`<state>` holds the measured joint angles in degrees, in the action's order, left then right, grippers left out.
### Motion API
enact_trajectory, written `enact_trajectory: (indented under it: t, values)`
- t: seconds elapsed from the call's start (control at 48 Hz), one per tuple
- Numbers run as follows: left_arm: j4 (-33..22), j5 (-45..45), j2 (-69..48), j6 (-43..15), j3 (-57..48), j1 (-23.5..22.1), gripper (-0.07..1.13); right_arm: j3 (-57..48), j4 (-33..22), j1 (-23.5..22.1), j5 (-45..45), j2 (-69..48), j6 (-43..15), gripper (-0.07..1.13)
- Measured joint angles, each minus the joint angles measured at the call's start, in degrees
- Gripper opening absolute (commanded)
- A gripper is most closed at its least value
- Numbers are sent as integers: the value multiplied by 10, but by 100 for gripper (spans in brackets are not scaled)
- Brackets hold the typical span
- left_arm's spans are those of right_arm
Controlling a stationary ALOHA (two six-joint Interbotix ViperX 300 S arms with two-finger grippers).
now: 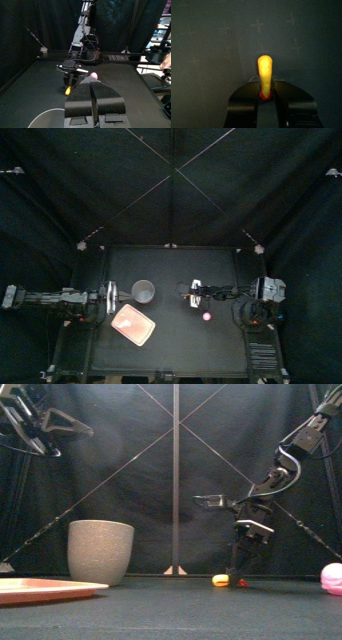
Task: Pick the shrimp then place it on the pink plate
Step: Place shrimp on the pink plate
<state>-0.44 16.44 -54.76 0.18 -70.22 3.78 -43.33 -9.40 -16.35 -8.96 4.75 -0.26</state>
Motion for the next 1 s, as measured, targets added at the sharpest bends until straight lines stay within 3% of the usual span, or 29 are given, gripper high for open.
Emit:
enact_trajectory:
  t: [0.167,0.521,0.771,1.0]
  values:
    - [-6,0,0,0,-2,1,2,34,5,27,0,0,-6,53]
    - [-7,4,0,-1,-3,4,2,189,52,180,29,58,-5,53]
    - [-11,4,0,-1,-2,14,2,306,118,215,76,170,-6,53]
    - [-15,4,0,0,-11,26,2,427,148,219,73,254,-6,53]
